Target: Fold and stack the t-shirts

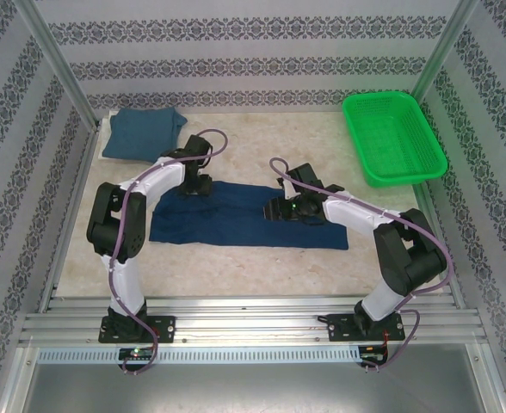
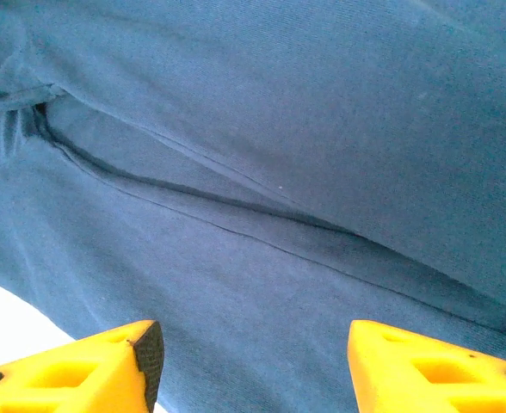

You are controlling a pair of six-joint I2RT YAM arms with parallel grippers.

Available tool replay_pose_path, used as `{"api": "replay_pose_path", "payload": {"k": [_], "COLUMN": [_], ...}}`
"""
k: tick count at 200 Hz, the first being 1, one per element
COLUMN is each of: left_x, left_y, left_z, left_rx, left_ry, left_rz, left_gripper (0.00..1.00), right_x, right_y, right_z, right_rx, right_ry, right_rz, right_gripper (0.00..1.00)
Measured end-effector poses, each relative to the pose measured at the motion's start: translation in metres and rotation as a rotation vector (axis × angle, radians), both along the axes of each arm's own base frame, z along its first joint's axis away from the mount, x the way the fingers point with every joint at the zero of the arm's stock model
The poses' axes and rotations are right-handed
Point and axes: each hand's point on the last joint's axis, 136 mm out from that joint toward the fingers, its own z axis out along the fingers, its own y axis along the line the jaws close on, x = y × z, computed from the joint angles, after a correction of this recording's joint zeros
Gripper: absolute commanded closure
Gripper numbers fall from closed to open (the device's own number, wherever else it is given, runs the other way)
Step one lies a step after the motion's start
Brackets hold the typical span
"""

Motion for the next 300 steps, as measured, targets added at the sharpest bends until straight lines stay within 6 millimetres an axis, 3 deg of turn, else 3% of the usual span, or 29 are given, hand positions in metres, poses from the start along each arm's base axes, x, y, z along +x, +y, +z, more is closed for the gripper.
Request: {"api": "replay_pose_path", "payload": {"k": [46, 149, 167, 182, 206, 217, 230, 245, 272, 300], "left_x": [-0.015, -0.095, -0.108, -0.114, -0.107, -0.1, -0.087, -0.068, -0.033, -0.016], "left_y": [0.002, -0.014, -0.02, -0.027, -0.029, -0.026, -0.022, -0.017, -0.009, 0.008], "left_z": [-0.01, -0.014, -0.01, 0.005, 0.042, 0.057, 0.069, 0.075, 0.064, 0.022], "left_rx": [0.006, -0.097, -0.113, -0.138, -0.187, -0.2, -0.205, -0.206, -0.205, -0.167], "left_ry": [0.036, 0.063, 0.05, 0.01, -0.103, -0.153, -0.193, -0.213, -0.239, -0.193], "left_rz": [-0.002, 0.005, -0.002, -0.009, 0.011, 0.032, 0.055, 0.085, 0.137, 0.206], "left_gripper": [0.59, 0.62, 0.57, 0.46, 0.32, 0.31, 0.24, 0.24, 0.24, 0.31], "right_x": [-0.003, -0.003, -0.003, -0.003, -0.001, 0.0, 0.002, 0.008, 0.016, 0.025], "right_y": [-0.004, -0.009, -0.009, -0.009, -0.012, -0.016, -0.023, -0.036, -0.064, -0.087], "right_z": [-0.005, -0.001, 0.0, 0.001, 0.001, 0.002, 0.002, 0.003, 0.001, -0.003], "right_rx": [-0.003, 0.004, 0.004, 0.005, 0.005, 0.006, 0.007, 0.003, -0.043, -0.086], "right_ry": [0.01, -0.003, -0.004, -0.006, -0.006, -0.004, 0.006, 0.012, 0.027, 0.055], "right_rz": [-0.005, -0.018, -0.018, -0.018, -0.028, -0.042, -0.078, -0.132, -0.233, -0.317], "right_gripper": [0.41, 0.41, 0.41, 0.41, 0.41, 0.41, 0.41, 0.4, 0.38, 0.38]}}
